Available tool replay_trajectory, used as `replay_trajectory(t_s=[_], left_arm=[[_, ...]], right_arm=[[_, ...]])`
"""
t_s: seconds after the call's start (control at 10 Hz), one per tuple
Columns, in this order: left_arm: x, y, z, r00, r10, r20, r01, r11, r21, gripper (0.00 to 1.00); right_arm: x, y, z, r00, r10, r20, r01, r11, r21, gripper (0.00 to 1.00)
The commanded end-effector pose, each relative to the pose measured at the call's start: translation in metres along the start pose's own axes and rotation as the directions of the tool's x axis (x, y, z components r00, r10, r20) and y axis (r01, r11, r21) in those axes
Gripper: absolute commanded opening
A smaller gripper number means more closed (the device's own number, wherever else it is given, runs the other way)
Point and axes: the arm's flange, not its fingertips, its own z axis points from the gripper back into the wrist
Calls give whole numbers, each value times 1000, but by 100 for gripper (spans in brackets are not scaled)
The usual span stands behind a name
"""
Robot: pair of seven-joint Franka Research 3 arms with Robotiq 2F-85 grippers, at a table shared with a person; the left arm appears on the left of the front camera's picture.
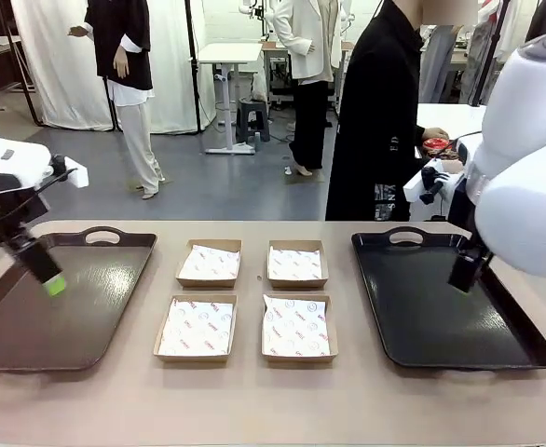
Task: Individually package the donuts and arrange them on the tray.
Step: Pick up one Paper togo box.
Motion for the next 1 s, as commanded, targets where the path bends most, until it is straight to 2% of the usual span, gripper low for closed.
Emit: replay_trajectory(t_s=[0.0,0.1,0.3,0.4,0.5,0.6,0.7,0.8,0.9], left_arm=[[-61,-26,-38,999,2,52,-5,998,65,100],[0,0,0,1000,0,0,0,1000,0,100],[0,0,0,1000,0,0,0,1000,0,100],[-5,-3,7,1000,-1,-1,1,1000,3,100],[-11,13,13,986,131,107,-106,972,-209,100],[-25,29,17,949,254,185,-150,883,-444,100],[-40,45,19,904,369,216,-143,736,-662,100],[-51,66,10,861,471,194,-140,585,-799,100],[-60,78,2,825,539,170,-151,500,-853,100]], right_arm=[[-84,48,-48,999,8,41,-5,998,-67,100],[0,0,0,1000,0,0,0,1000,0,100],[0,0,0,1000,0,0,0,1000,0,100],[-8,5,13,1000,9,3,-9,1000,-8,100],[-23,-19,8,982,-141,122,87,925,369,100],[-40,-39,-4,957,-235,168,79,773,630,100],[-53,-51,-15,940,-249,232,-29,620,784,100],[-63,-64,-29,916,-310,256,-91,462,882,100],[-72,-73,-41,904,-353,240,-106,359,927,100]])
